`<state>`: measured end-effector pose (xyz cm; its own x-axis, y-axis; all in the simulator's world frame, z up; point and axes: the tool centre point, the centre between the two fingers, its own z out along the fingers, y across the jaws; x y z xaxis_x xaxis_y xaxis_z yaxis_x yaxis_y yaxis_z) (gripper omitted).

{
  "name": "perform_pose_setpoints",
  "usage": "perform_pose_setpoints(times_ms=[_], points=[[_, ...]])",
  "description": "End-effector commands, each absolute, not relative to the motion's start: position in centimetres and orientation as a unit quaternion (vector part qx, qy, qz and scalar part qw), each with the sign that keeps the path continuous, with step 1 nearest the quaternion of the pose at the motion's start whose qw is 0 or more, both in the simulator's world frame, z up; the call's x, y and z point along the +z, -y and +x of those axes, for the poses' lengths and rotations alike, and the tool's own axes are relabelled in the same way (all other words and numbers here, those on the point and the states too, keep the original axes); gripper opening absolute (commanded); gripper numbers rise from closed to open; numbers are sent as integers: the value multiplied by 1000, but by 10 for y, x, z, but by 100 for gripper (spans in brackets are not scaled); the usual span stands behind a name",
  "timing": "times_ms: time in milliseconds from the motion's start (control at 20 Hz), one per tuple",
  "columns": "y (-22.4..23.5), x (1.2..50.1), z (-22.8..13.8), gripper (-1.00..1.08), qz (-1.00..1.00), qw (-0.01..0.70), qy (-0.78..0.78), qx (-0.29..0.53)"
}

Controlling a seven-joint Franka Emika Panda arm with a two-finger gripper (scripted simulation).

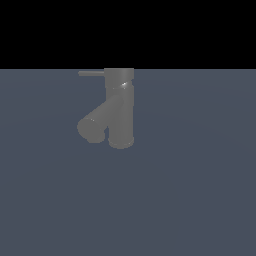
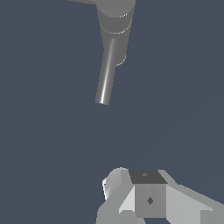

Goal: Turn on the faucet by rotating a designated handle.

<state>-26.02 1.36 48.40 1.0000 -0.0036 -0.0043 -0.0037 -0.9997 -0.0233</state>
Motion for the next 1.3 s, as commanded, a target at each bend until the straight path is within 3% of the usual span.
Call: perform_pose_setpoints(times_ms=[0, 750, 1250], points=[[-14, 484, -260, -100, -1000, 12, -2, 2], [-17, 497, -254, -100, -1000, 22, -11, -18], [-21, 498, -228, -100, -997, 37, -64, -13]])
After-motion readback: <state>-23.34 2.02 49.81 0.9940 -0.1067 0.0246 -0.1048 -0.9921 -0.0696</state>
